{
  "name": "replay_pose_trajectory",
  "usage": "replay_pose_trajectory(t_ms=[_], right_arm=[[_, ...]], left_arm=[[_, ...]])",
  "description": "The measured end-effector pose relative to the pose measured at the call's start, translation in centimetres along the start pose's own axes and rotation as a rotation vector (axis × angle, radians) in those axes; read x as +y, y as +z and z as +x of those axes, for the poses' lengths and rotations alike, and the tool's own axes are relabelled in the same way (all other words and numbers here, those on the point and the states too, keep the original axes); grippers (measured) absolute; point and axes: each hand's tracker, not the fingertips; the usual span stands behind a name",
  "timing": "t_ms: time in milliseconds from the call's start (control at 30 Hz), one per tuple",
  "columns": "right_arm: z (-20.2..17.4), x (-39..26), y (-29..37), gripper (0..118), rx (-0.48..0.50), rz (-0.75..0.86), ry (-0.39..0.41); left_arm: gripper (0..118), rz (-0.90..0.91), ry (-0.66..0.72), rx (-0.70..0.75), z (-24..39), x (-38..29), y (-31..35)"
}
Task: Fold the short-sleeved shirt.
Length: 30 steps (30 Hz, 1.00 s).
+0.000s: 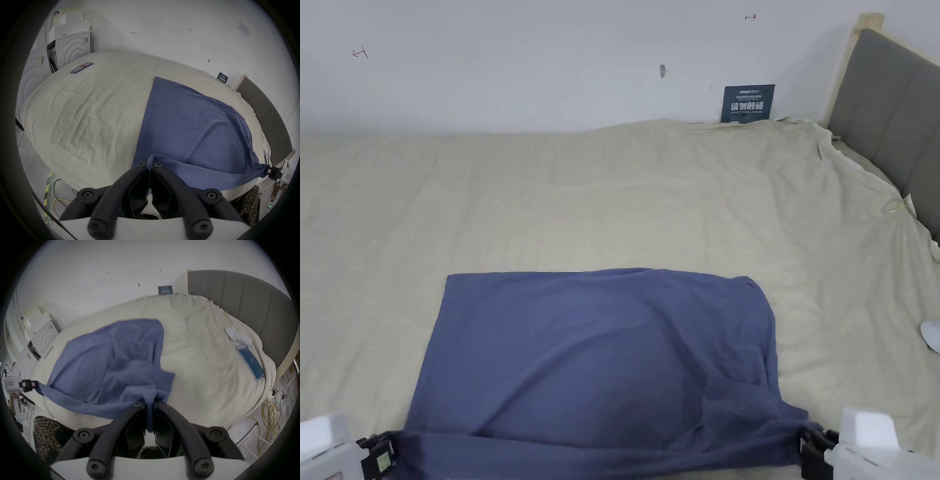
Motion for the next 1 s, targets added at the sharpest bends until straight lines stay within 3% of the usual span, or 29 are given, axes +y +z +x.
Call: replay_pose_trajectory(t_ms=[333,767,1000], right_arm=[[-1.1,8.5,-4.5,5,-0.013,0.080,0.010],[0.0,11.6,-16.5,6,-0.086,-0.109,-0.023],[-0.3,10.3,-18.6,7,-0.114,-0.181,-0.029]], left_arm=[[0,0.068,-0.016,-0.001,1.2,6.7,-3.2],[0,-0.071,-0.121,0.092,3.3,10.7,-15.5],[3,-0.141,-0.116,0.125,3.1,9.3,-17.4]])
